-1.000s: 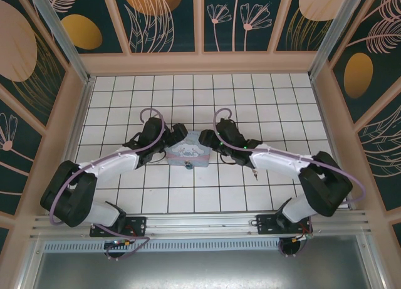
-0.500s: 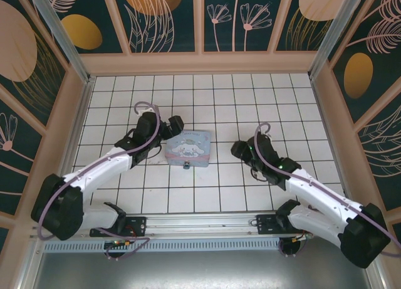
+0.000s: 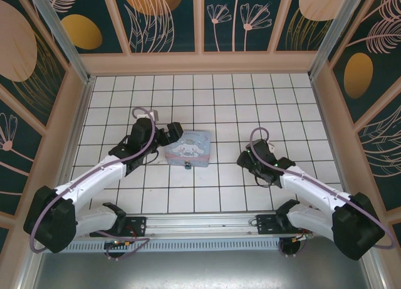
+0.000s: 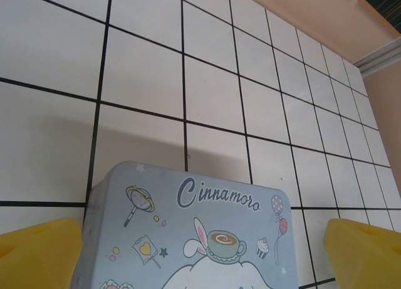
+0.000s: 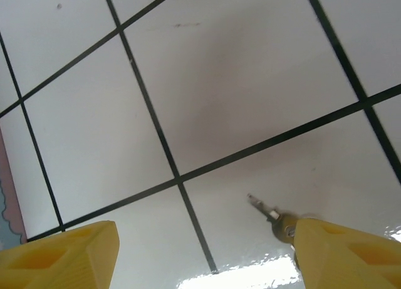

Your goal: Unlock a padlock with a key

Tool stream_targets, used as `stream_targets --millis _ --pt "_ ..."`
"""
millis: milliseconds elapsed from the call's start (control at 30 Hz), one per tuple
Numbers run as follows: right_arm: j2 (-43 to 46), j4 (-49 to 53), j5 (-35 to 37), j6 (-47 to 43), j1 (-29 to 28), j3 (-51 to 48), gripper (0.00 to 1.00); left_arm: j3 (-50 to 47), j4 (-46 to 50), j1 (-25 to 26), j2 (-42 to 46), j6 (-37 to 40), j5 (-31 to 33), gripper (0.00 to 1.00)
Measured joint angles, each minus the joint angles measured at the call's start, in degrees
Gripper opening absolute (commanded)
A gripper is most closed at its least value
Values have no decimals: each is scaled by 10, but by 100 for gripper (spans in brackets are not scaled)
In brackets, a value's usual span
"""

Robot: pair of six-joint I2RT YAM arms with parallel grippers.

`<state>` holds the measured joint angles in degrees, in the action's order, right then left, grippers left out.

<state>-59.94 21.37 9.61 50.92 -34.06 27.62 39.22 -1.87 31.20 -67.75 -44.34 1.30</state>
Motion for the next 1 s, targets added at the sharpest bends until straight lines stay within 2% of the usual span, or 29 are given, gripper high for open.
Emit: stream_targets --millis 200,533,1000 --pt "0 -6 -9 -7 21 -23 75 -1 0 0 12 0 27 99" --pt "0 -37 -57 -10 21 -50 72 -1 0 0 12 0 8 99" --pt "-28 -67 -49 7 -55 -43 71 -1 -13 0 2 -5 -13 99"
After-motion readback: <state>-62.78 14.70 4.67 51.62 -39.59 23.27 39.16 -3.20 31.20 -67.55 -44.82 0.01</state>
